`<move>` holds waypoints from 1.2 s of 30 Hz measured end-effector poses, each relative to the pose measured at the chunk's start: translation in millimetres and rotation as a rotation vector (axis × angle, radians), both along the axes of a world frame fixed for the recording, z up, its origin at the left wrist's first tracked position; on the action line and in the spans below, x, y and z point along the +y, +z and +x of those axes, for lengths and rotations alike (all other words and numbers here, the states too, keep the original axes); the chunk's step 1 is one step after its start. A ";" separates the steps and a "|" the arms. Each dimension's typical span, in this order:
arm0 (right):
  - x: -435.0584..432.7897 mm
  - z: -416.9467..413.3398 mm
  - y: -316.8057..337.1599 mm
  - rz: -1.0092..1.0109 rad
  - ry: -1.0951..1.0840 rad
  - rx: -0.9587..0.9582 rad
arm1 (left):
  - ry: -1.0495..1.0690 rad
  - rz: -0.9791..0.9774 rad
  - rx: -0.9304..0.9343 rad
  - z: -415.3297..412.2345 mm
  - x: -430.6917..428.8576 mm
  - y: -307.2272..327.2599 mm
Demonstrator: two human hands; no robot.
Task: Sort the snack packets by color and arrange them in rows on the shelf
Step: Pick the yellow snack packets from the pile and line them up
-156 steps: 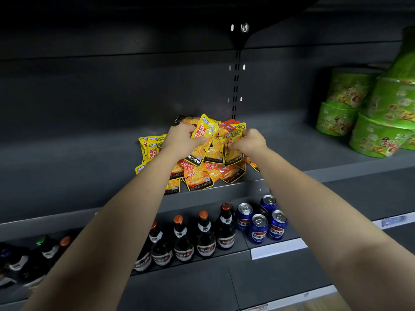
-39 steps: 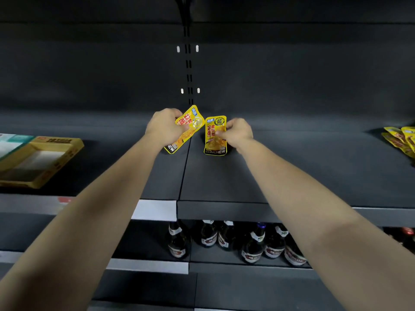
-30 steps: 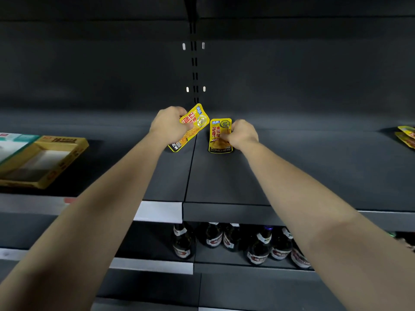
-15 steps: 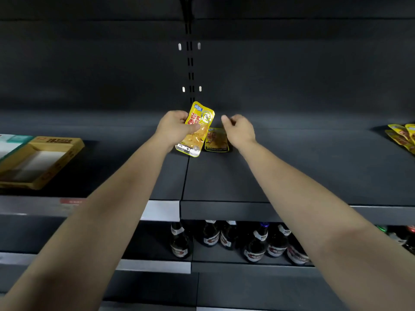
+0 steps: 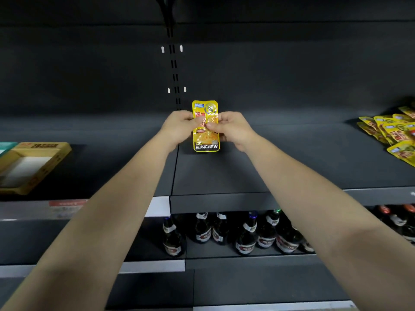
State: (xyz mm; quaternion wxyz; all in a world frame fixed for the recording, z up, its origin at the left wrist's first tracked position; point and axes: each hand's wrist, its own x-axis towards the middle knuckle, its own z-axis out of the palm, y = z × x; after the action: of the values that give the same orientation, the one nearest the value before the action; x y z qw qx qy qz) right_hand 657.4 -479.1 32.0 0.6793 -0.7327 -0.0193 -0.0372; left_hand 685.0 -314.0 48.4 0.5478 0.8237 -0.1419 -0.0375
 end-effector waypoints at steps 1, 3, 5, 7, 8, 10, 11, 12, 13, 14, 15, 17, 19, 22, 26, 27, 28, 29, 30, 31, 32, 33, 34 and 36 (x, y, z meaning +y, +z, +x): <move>-0.9 0.6 -0.3 -0.020 -0.028 0.038 | 0.028 0.169 -0.080 2.6 4.5 -1.3; -2.1 2.6 -1.9 -0.117 -0.103 0.151 | 0.096 0.465 -0.210 6.0 14.7 -3.0; -2.3 5.1 -5.5 -0.266 -0.176 0.237 | 0.131 0.623 -0.258 6.2 22.7 -3.3; 0.9 5.9 -9.1 -0.299 -0.215 0.256 | 0.149 0.756 -0.279 4.3 26.5 -3.7; 3.3 6.9 -10.5 -0.300 -0.234 0.255 | 0.156 0.812 -0.295 3.6 27.6 -4.5; 8.3 9.4 -12.6 -0.311 -0.270 0.266 | 0.163 0.879 -0.316 2.9 29.7 -6.8; 11.0 10.7 -13.6 -0.323 -0.289 0.275 | 0.164 0.890 -0.314 2.8 30.6 -8.0; 13.6 11.7 -14.7 -0.335 -0.310 0.285 | 0.164 0.888 -0.308 3.1 31.4 -9.2; 15.7 12.5 -16.1 -0.346 -0.328 0.294 | 0.166 0.880 -0.300 2.7 32.0 -9.7; 17.6 13.3 -17.4 -0.357 -0.342 0.295 | 0.170 0.873 -0.297 2.2 32.4 -9.9; 19.4 13.5 -18.3 -0.370 -0.355 0.285 | 0.173 0.869 -0.296 1.4 32.8 -9.6; 21.8 13.6 -20.0 -0.423 -0.374 0.261 | 0.175 0.859 -0.296 1.0 33.4 -9.5; 22.9 13.3 -21.6 -0.502 -0.398 0.251 | 0.172 0.848 -0.295 0.5 33.6 -9.7; 22.7 11.8 -22.8 -0.565 -0.414 0.269 | 0.169 0.844 -0.296 0.7 33.1 -11.1; 25.2 7.7 -19.8 -0.655 -0.420 0.260 | 0.162 0.837 -0.290 -0.2 32.2 -12.2; 26.1 7.4 -18.6 -0.657 -0.425 0.258 | 0.161 0.835 -0.289 -0.4 31.8 -12.2; 26.7 8.2 -17.7 -0.649 -0.432 0.257 | 0.160 0.833 -0.287 -0.3 31.5 -12.1; 27.2 9.1 -16.8 -0.643 -0.436 0.258 | 0.160 0.832 -0.284 -0.1 31.2 -12.1; 27.6 9.7 -16.2 -0.640 -0.437 0.262 | 0.160 0.829 -0.278 0.1 31.0 -12.0; 28.0 10.0 -15.4 -0.637 -0.440 0.264 | 0.160 0.827 -0.274 0.1 31.0 -11.9; 28.0 10.4 -15.1 -0.630 -0.446 0.266 | 0.159 0.824 -0.270 0.2 31.0 -11.9; 27.7 10.3 -14.8 -0.620 -0.450 0.268 | 0.157 0.822 -0.270 0.2 30.8 -12.1; 27.1 10.3 -14.6 -0.604 -0.454 0.271 | 0.156 0.820 -0.271 0.1 30.6 -12.4; 26.0 10.1 -14.5 -0.576 -0.460 0.279 | 0.152 0.820 -0.273 -0.1 30.0 -12.5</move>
State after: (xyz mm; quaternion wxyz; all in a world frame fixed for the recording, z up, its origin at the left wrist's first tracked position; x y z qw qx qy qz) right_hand 667.5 -453.1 17.5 0.4159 -0.8765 0.2282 -0.0817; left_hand 684.9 -284.0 35.9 0.1528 0.9785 -0.1256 0.0589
